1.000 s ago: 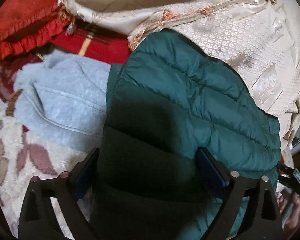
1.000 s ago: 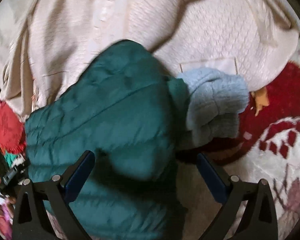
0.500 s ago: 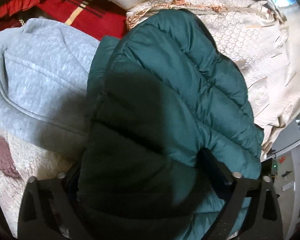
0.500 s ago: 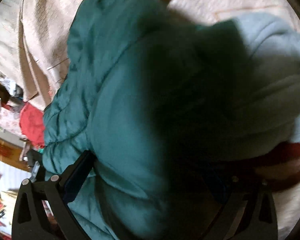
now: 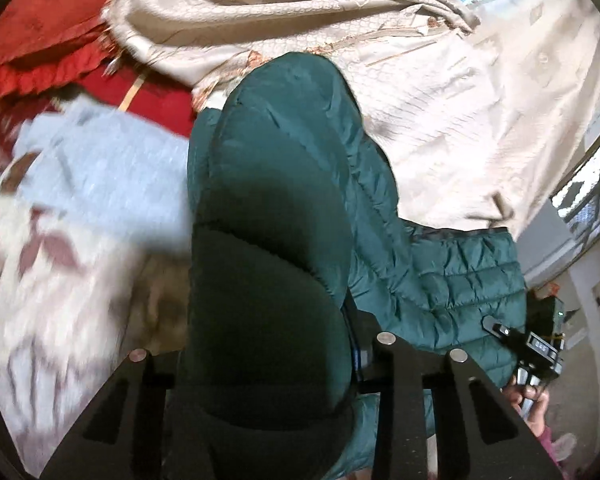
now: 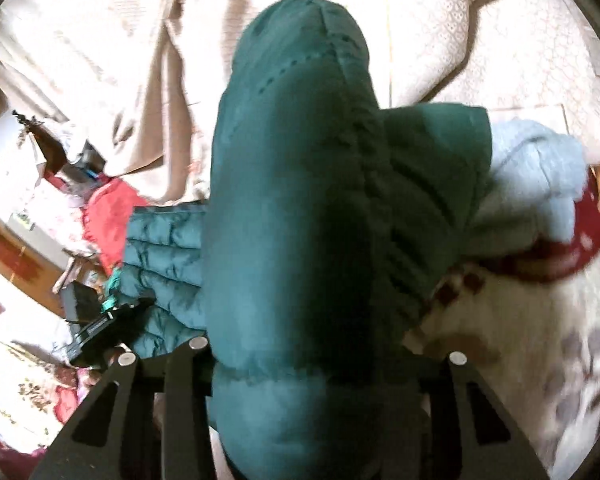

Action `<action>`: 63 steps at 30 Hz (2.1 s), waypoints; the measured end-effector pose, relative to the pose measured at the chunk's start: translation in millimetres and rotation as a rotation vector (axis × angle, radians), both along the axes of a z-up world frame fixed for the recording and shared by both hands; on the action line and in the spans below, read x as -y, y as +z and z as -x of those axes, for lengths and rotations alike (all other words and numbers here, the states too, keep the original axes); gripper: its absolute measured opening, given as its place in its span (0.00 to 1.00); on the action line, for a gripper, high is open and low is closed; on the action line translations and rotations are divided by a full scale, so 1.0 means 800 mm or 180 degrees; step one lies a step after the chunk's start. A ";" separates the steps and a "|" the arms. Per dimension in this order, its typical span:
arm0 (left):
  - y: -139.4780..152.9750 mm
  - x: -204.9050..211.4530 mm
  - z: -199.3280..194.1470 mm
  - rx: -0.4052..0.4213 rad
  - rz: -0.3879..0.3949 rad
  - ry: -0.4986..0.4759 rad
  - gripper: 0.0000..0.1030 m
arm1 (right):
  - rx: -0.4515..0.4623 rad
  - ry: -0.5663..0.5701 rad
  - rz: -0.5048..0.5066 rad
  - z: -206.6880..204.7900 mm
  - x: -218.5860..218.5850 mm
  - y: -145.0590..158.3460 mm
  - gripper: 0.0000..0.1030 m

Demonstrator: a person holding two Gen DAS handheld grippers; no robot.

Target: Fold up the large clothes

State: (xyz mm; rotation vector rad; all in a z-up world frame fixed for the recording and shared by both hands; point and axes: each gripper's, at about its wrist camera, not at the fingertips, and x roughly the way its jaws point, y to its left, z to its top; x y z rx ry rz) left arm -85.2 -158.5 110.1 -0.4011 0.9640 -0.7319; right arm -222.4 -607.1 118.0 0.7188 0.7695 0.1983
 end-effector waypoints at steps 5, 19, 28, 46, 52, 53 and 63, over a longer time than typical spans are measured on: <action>-0.023 -0.063 0.063 -0.0328 -0.0142 0.0012 0.21 | -0.0063 0.0059 -0.0339 0.070 -0.009 -0.004 0.43; 0.012 -0.065 0.148 0.0572 -0.1258 0.0618 0.69 | -0.0716 -0.0840 0.1195 0.112 -0.067 -0.005 0.93; 0.026 -0.019 0.174 0.0840 -0.1410 0.0727 0.69 | -0.0319 -0.0612 0.1339 0.126 -0.131 0.029 0.93; 0.028 0.023 0.237 0.1249 -0.1732 0.0755 0.69 | -0.0130 -0.0479 0.1786 0.140 -0.252 0.017 0.97; 0.033 0.023 0.252 0.1319 -0.1724 0.0795 0.69 | -0.0068 -0.0532 0.1807 0.150 -0.265 0.021 0.98; 0.035 0.024 0.254 0.1329 -0.1732 0.0807 0.69 | -0.0043 -0.0541 0.1801 0.152 -0.266 0.022 0.99; 0.040 0.025 0.265 0.1392 -0.1763 0.0874 0.69 | -0.0006 -0.0505 0.1872 0.156 -0.282 0.024 1.00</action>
